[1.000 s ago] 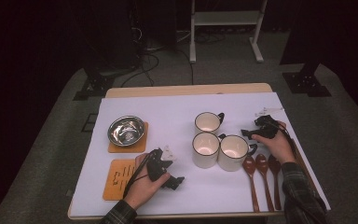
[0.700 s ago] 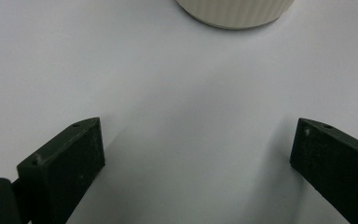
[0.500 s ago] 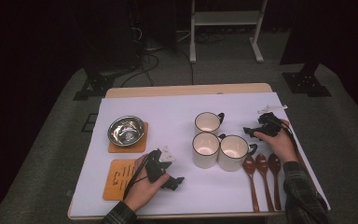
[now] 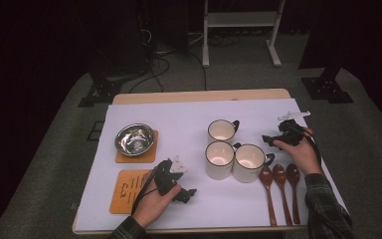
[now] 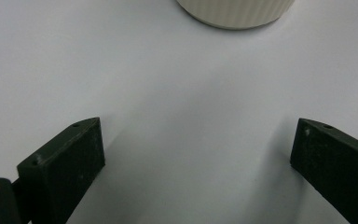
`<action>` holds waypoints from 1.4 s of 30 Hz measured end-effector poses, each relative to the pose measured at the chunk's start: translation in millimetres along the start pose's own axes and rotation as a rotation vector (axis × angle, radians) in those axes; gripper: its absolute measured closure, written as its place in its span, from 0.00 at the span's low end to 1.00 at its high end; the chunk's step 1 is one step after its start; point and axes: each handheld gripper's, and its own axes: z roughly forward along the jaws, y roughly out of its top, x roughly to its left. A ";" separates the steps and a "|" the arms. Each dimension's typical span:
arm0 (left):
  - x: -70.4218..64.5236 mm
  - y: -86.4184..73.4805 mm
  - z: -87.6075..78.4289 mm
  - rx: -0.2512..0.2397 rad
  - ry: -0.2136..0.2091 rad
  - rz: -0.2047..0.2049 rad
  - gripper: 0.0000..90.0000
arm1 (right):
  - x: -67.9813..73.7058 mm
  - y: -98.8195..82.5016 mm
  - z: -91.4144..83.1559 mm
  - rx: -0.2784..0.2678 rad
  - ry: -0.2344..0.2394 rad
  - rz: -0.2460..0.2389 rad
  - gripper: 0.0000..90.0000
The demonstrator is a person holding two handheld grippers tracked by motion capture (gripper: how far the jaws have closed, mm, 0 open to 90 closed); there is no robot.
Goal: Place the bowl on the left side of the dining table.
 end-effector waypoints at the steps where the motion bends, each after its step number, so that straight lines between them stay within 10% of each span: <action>1: 0.0 0.0 0.0 0.000 0.000 0.000 0.02 | 0.1 0.0 -1.1 0.000 0.000 0.001 0.17; 42: -0.3 0.0 0.0 0.000 0.002 0.000 0.02 | 1.3 -15.5 -40.3 -0.034 -0.033 0.027 0.17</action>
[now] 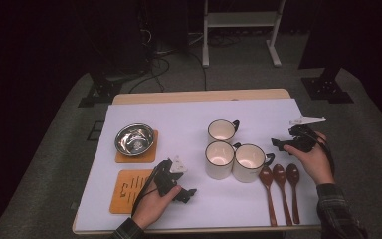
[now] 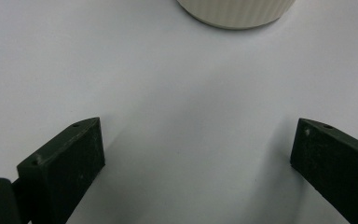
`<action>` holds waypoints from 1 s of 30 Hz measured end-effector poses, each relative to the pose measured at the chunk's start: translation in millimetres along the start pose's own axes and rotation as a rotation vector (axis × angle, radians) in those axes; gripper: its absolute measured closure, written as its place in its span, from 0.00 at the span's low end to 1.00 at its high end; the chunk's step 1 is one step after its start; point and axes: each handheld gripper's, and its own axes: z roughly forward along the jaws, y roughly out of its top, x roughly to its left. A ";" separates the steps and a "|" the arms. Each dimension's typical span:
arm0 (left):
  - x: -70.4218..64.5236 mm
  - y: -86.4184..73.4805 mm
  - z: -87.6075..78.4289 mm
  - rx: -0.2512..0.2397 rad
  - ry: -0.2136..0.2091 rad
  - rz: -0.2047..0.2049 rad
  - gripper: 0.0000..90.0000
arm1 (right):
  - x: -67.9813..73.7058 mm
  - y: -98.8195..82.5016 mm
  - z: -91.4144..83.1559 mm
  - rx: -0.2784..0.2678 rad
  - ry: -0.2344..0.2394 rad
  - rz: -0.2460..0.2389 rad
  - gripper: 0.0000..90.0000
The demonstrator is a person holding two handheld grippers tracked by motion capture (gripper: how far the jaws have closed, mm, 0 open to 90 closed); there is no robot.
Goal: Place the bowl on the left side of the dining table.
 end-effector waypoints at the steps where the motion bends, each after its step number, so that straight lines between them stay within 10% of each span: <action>1: 0.0 0.0 0.0 0.000 0.000 0.000 0.02 | 0.0 -0.5 -0.8 -0.001 0.000 -0.004 0.17; 30: 0.0 0.0 0.0 0.000 0.000 0.000 0.02 | 5.2 -11.7 -21.5 -0.012 0.001 -0.014 0.17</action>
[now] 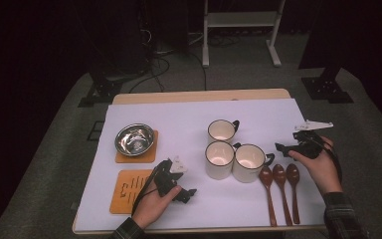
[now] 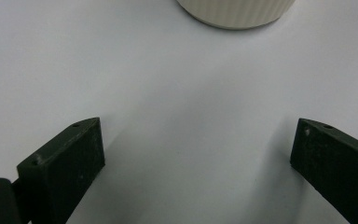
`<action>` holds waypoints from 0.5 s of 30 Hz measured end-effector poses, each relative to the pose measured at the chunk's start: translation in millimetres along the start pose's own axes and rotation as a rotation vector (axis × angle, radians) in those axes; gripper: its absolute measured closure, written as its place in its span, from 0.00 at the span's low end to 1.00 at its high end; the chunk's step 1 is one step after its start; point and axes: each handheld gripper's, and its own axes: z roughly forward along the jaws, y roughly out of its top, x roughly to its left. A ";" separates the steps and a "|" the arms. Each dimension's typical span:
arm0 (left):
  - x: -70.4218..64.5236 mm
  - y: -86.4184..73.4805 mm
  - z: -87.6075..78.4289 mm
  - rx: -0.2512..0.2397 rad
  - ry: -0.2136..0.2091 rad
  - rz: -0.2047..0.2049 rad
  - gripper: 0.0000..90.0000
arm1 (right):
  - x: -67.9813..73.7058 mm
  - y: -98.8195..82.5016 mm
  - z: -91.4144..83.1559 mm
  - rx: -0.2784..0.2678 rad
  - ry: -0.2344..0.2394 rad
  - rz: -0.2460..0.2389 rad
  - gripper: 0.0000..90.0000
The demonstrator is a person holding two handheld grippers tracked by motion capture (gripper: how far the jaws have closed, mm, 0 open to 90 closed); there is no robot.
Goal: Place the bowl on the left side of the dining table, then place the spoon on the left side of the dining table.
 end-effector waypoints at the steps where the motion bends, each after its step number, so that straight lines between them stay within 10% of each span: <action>1: 0.0 0.0 0.0 0.000 0.000 0.000 0.02 | 0.3 -0.5 -0.8 -0.001 0.000 0.000 0.17; 15: 0.1 0.0 0.0 0.000 0.000 0.000 0.02 | 1.9 -9.4 -10.5 0.004 -0.004 0.004 0.16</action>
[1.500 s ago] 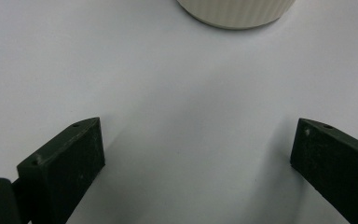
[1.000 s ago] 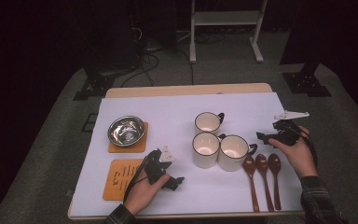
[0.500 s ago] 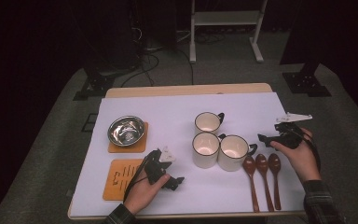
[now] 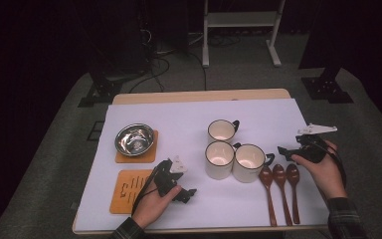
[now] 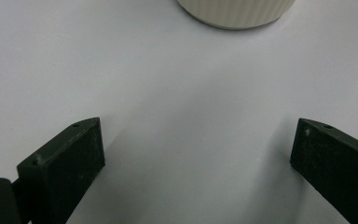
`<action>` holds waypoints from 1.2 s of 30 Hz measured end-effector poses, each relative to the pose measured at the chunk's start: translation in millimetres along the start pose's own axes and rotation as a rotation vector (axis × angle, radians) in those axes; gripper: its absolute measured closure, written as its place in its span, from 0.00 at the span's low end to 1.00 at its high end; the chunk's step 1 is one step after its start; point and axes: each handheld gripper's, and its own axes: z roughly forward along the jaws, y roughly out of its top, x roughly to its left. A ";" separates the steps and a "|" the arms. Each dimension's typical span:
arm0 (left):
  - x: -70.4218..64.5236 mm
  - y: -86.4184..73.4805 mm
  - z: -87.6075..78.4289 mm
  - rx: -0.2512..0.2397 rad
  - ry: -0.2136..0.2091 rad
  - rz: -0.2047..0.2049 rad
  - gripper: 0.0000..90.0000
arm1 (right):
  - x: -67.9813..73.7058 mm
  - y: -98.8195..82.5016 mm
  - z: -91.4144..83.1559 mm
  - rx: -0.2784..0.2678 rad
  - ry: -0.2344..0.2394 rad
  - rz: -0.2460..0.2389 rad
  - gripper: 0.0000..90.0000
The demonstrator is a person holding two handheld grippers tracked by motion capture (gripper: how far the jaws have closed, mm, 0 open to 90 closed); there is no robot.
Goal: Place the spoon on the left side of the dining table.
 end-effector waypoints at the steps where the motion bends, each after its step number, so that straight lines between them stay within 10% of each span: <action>1: -0.1 0.0 0.0 0.000 0.000 0.000 0.02 | -0.2 -0.8 -0.7 0.001 -0.001 0.001 0.16; 36: -0.2 0.0 0.1 -0.003 -0.001 -0.005 0.02 | 5.2 -20.2 -25.2 0.001 -0.011 -0.001 0.16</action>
